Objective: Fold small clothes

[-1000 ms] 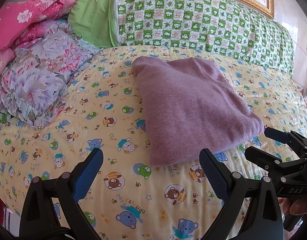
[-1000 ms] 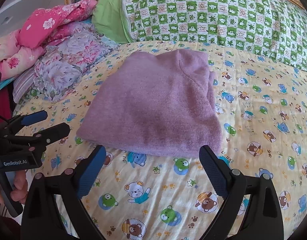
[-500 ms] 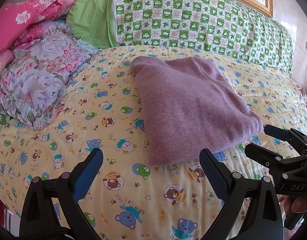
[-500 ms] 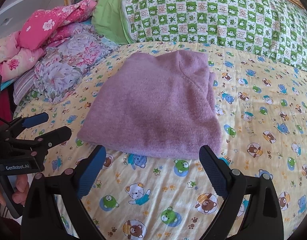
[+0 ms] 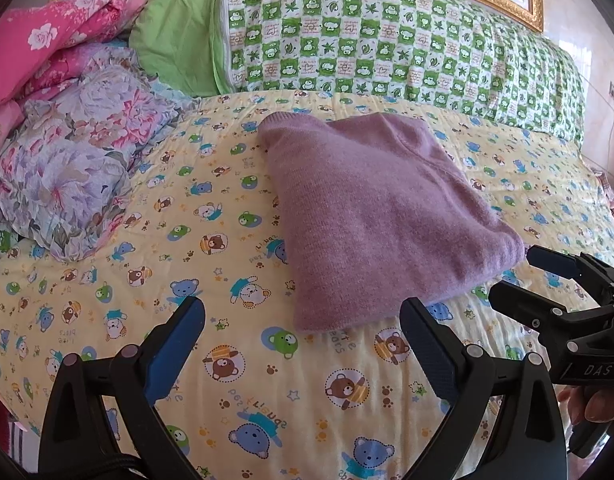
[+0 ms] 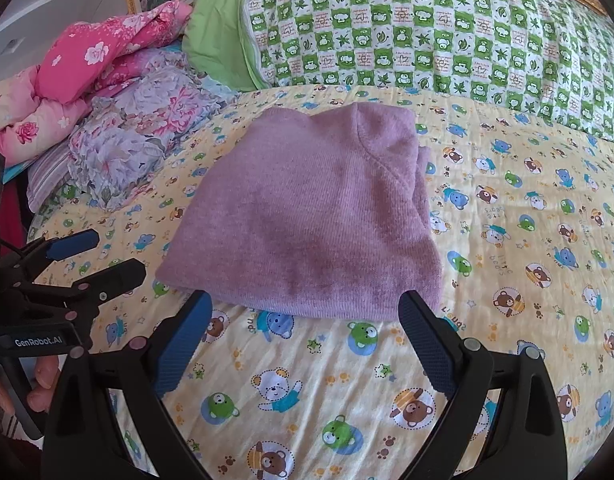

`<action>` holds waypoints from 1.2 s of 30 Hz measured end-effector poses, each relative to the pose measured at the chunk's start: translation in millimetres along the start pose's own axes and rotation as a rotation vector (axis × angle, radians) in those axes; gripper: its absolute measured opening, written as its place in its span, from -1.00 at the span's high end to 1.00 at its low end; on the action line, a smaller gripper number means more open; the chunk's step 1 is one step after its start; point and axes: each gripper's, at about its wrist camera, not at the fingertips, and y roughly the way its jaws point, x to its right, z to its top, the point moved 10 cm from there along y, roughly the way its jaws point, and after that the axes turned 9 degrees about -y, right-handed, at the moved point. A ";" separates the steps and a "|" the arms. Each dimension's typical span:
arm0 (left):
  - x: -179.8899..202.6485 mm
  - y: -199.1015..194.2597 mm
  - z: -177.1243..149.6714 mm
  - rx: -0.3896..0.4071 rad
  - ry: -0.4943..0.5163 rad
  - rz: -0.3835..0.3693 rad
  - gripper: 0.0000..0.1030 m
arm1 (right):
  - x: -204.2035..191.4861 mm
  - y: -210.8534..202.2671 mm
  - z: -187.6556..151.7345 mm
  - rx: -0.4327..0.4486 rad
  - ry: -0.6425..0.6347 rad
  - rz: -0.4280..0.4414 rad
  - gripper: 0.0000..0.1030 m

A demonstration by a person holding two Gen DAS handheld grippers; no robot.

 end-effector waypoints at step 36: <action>1.4 3.5 -4.8 -0.033 -0.014 -0.001 -0.92 | 1.8 -1.5 3.1 0.009 0.019 -0.010 -0.83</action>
